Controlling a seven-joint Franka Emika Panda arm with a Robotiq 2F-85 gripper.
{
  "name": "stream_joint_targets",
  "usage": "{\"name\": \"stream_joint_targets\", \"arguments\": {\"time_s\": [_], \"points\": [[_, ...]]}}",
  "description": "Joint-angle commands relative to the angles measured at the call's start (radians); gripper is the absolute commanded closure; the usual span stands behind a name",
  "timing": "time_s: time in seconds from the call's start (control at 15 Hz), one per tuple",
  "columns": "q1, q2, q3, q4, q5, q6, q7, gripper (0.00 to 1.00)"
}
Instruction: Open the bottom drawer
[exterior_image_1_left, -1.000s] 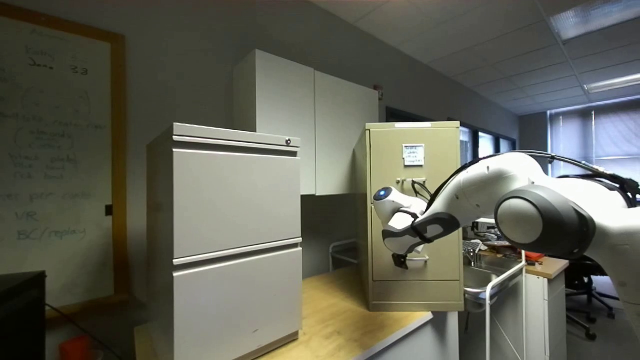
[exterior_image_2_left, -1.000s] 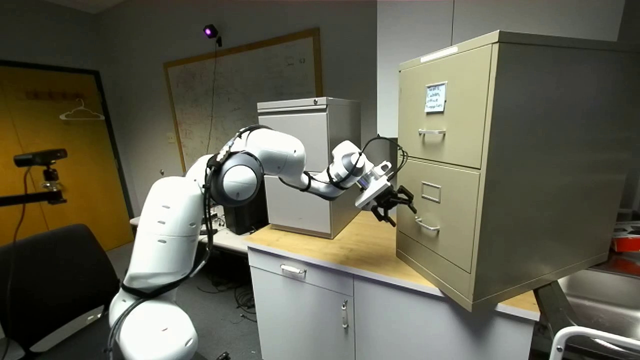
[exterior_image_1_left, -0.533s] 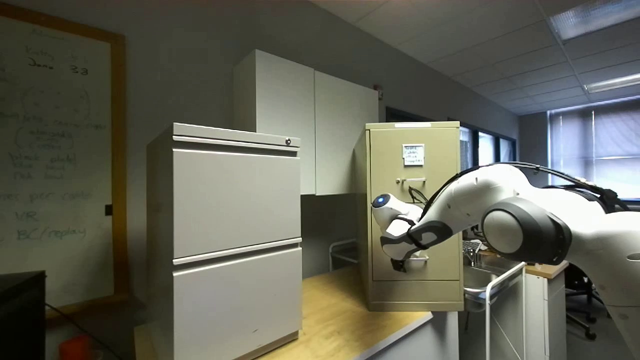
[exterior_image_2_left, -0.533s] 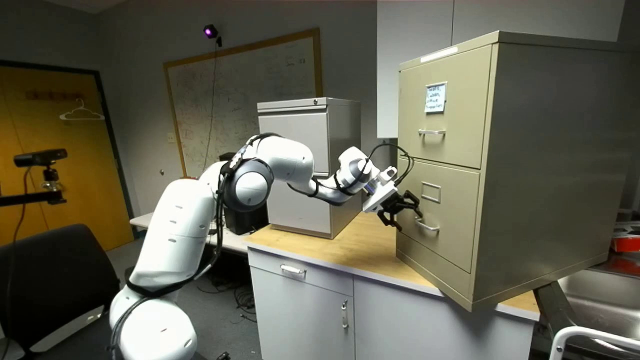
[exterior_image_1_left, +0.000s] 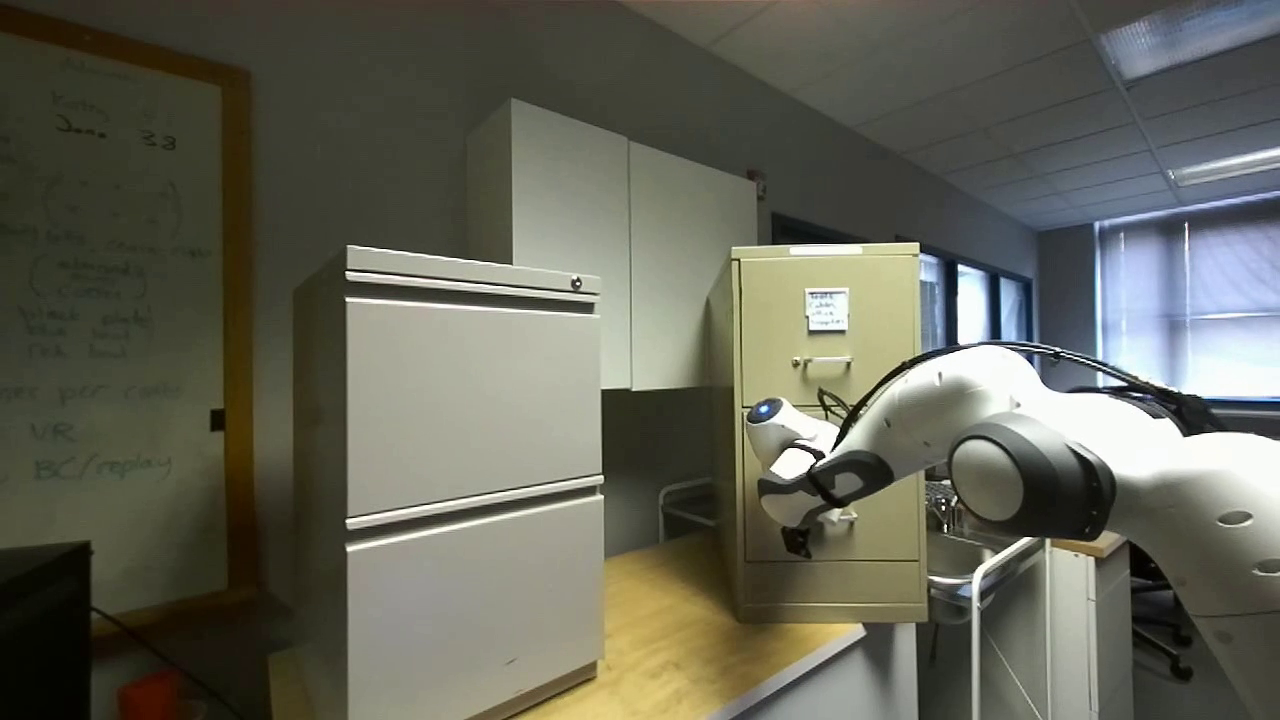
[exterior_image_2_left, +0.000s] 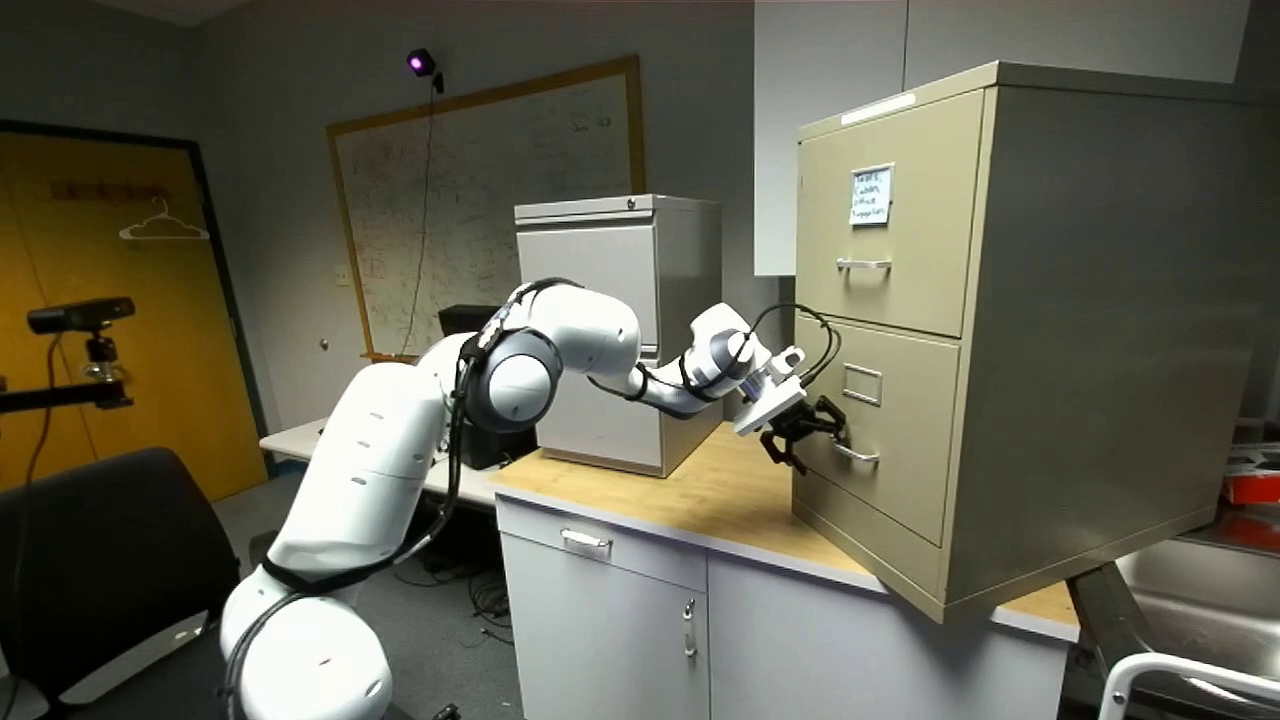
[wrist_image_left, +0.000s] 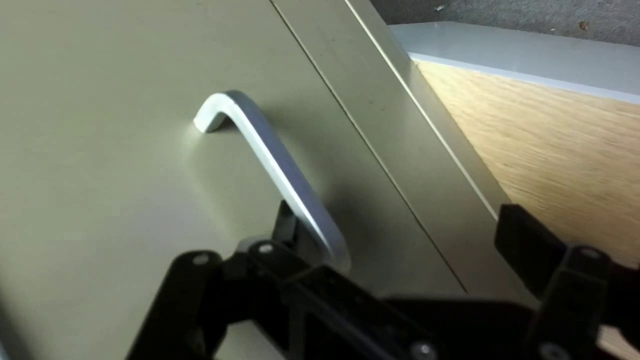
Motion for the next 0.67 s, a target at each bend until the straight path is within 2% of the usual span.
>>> {"name": "stream_joint_targets", "arguments": {"time_s": [0.0, 0.07, 0.27, 0.6], "points": [[-0.016, 0.047, 0.010, 0.067, 0.067, -0.031, -0.078, 0.00], [-0.017, 0.049, 0.011, 0.071, 0.081, -0.037, -0.092, 0.22], [-0.019, 0.049, 0.007, 0.084, 0.102, -0.056, -0.120, 0.40], [-0.024, 0.033, 0.016, 0.101, 0.144, -0.108, -0.182, 0.77]]}}
